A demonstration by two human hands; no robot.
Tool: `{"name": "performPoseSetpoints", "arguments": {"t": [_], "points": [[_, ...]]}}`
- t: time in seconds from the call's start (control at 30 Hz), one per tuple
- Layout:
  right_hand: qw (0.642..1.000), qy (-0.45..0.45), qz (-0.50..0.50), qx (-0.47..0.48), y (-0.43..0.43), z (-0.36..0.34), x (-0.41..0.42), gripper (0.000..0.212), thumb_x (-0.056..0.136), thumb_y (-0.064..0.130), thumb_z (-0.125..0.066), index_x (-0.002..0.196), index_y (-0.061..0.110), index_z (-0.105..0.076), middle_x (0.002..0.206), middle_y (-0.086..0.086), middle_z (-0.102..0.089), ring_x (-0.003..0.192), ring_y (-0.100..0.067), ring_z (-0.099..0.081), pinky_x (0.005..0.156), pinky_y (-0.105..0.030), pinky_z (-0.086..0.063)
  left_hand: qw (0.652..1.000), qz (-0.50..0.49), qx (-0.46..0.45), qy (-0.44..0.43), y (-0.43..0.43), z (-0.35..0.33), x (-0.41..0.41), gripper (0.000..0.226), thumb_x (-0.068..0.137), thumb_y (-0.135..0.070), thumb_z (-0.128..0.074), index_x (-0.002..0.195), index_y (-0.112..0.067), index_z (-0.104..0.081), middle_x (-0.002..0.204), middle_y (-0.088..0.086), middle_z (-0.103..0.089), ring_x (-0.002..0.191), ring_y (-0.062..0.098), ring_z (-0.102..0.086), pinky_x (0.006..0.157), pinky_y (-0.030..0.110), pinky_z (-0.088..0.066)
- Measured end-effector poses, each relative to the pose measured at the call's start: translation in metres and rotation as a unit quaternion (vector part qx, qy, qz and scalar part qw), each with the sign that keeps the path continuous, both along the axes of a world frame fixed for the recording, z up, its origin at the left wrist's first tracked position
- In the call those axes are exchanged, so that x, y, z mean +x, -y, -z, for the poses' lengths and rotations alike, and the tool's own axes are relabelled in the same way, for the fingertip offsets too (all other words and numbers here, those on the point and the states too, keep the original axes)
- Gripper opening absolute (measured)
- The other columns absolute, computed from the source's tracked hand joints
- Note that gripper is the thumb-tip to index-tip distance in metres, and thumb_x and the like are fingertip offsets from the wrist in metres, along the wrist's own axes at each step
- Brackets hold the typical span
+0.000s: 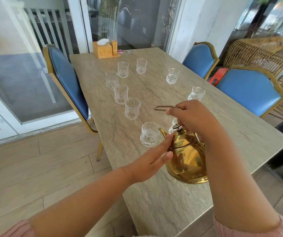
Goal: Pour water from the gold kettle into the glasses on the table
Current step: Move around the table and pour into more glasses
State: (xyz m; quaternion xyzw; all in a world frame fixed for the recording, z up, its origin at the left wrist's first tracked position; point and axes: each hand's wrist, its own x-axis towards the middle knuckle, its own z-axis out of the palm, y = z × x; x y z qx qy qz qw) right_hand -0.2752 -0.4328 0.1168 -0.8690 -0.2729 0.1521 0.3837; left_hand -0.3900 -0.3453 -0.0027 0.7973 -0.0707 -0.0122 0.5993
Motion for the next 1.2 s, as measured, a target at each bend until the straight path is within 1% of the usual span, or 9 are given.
{"name": "performPoseSetpoints", "arguments": {"t": [0.2, 0.33, 0.4, 0.5, 0.63, 0.83, 0.93, 1.13, 1.2], "points": [[0.996, -0.019, 0.05, 0.067, 0.012, 0.011, -0.011, 0.042, 0.087, 0.026, -0.062, 0.094, -0.015, -0.062, 0.052, -0.003, -0.047, 0.042, -0.013, -0.037, 0.045, -0.024, -0.031, 0.999, -0.002, 0.041, 0.008, -0.005, 0.01, -0.001, 0.057, 0.099, -0.043, -0.027, 0.149, -0.033, -0.001, 0.159, -0.014, -0.007, 0.143, -0.006, -0.005, 0.119, 0.024, -0.008], [0.984, -0.059, 0.099, 0.135, 0.024, 0.022, -0.02, 0.041, 0.087, 0.024, -0.063, 0.094, -0.016, -0.062, 0.045, 0.001, -0.038, 0.035, -0.008, -0.029, 0.037, -0.019, -0.027, 0.997, -0.014, 0.08, 0.018, -0.008, 0.023, -0.001, 0.058, 0.098, -0.054, -0.024, 0.15, -0.039, -0.003, 0.16, -0.015, -0.007, 0.145, -0.001, -0.005, 0.12, 0.045, -0.009], [0.971, -0.096, 0.129, 0.176, 0.033, 0.026, -0.025, 0.032, 0.086, 0.023, -0.063, 0.083, -0.009, -0.066, 0.043, 0.002, -0.034, 0.036, -0.01, -0.026, 0.036, -0.019, -0.024, 0.995, -0.027, 0.098, 0.013, -0.005, 0.025, -0.002, 0.057, 0.094, -0.062, -0.021, 0.147, -0.047, -0.004, 0.159, -0.019, -0.007, 0.145, -0.003, -0.004, 0.119, 0.05, -0.009], [0.944, -0.16, 0.173, 0.232, 0.045, 0.029, -0.033, 0.026, 0.085, 0.021, -0.063, 0.062, 0.009, -0.058, 0.042, 0.004, -0.033, 0.038, -0.011, -0.023, 0.038, -0.02, -0.02, 0.99, -0.062, 0.127, 0.015, 0.005, 0.023, -0.006, 0.057, 0.089, -0.07, -0.016, 0.143, -0.052, -0.006, 0.157, -0.024, -0.005, 0.143, -0.008, -0.002, 0.119, 0.048, -0.005], [0.919, -0.205, 0.185, 0.28, 0.057, 0.031, -0.04, 0.029, 0.084, 0.021, -0.063, 0.059, 0.013, -0.05, 0.045, 0.002, -0.031, 0.039, -0.01, -0.02, 0.039, -0.022, -0.017, 0.983, -0.121, 0.136, 0.03, 0.02, 0.023, -0.012, 0.069, 0.087, -0.073, -0.014, 0.148, -0.041, -0.016, 0.156, -0.025, -0.01, 0.143, -0.008, -0.001, 0.119, 0.047, -0.001], [0.917, -0.224, 0.141, 0.299, 0.074, 0.031, -0.052, 0.033, 0.085, 0.019, -0.059, 0.056, 0.014, -0.046, 0.039, 0.006, -0.028, 0.035, -0.009, -0.018, 0.039, -0.022, -0.016, 0.972, -0.178, 0.143, 0.051, 0.046, 0.015, -0.034, 0.051, 0.088, -0.071, -0.015, 0.136, -0.055, -0.015, 0.144, -0.04, -0.009, 0.134, -0.02, -0.006, 0.117, 0.05, -0.013], [0.918, -0.236, 0.115, 0.298, 0.078, 0.032, -0.061, 0.034, 0.086, 0.018, -0.059, 0.055, 0.014, -0.045, 0.037, 0.007, -0.027, 0.034, -0.008, -0.017, 0.037, -0.02, -0.015, 0.965, -0.208, 0.15, 0.053, 0.054, 0.017, -0.047, 0.049, 0.087, -0.072, -0.016, 0.134, -0.057, -0.017, 0.141, -0.042, -0.011, 0.13, -0.024, -0.008, 0.116, 0.052, -0.016], [0.925, -0.251, 0.072, 0.274, 0.077, 0.033, -0.083, 0.035, 0.085, 0.02, -0.06, 0.054, 0.014, -0.044, 0.037, 0.006, -0.027, 0.032, -0.009, -0.016, 0.038, -0.02, -0.015, 0.95, -0.252, 0.178, 0.058, 0.059, 0.025, -0.08, 0.04, 0.092, -0.061, -0.022, 0.132, -0.06, -0.019, 0.139, -0.044, -0.013, 0.128, -0.024, -0.012, 0.116, 0.039, -0.019], [0.927, -0.255, 0.059, 0.27, 0.072, 0.032, -0.09, 0.034, 0.084, 0.021, -0.06, 0.054, 0.014, -0.045, 0.037, 0.006, -0.027, 0.032, -0.009, -0.016, 0.041, -0.023, -0.013, 0.947, -0.264, 0.176, 0.057, 0.057, 0.024, -0.09, 0.041, 0.09, -0.066, -0.021, 0.131, -0.065, -0.018, 0.137, -0.046, -0.013, 0.13, -0.018, -0.016, 0.115, 0.037, -0.021]]}}
